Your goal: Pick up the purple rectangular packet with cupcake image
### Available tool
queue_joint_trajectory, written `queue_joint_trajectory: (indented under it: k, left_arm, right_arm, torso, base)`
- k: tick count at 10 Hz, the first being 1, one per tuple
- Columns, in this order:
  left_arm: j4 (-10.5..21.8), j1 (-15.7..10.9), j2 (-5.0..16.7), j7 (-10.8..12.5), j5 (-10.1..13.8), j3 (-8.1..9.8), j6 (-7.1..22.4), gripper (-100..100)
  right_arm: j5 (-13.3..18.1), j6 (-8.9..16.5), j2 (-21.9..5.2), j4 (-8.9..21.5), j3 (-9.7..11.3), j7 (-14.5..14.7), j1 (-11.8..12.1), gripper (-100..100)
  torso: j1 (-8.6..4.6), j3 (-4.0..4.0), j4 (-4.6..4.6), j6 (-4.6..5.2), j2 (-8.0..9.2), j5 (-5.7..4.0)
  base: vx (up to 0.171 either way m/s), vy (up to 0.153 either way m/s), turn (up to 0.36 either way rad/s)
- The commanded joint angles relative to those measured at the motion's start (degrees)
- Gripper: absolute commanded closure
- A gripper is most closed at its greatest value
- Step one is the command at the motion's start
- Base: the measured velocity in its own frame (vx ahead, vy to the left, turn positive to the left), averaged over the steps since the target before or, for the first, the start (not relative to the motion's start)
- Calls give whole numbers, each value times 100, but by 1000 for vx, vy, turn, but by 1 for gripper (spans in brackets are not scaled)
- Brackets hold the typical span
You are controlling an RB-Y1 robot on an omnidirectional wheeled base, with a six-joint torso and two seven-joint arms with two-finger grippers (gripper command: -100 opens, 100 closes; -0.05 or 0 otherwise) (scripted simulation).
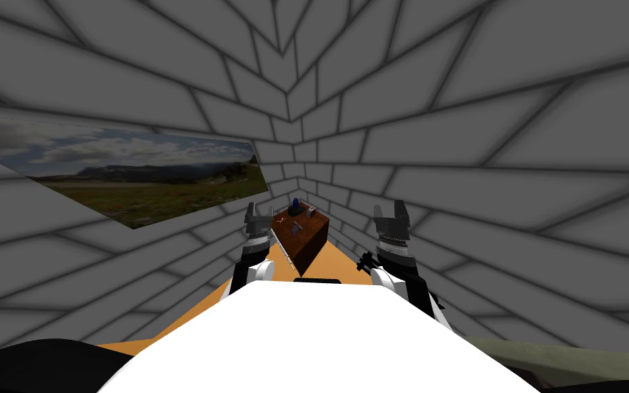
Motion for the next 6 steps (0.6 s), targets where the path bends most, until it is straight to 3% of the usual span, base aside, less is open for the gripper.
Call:
queue_joint_trajectory:
  k: [1,4,5,6]
  left_arm:
    - [189,-94,233,6,58,70,158,-100]
    - [643,-319,571,27,196,235,547,-100]
    - [643,-319,571,27,196,235,547,-100]
    - [843,-420,682,38,257,307,722,-100]
  right_arm:
    - [0,0,0,0,0,0,0,0]
    - [0,0,0,0,0,0,-1,0]
    - [0,0,0,0,0,0,-1,0]
    - [0,0,0,0,0,0,0,0]
  torso:
    - [0,0,0,0,0,0]
    - [15,8,3,0,14,3]
    - [18,10,3,0,17,4]
    - [13,7,3,0,11,3]
  base:
    - [-15,14,-34]
    - [-42,33,-41]
    - [-27,25,-17]
    - [-20,20,-34]
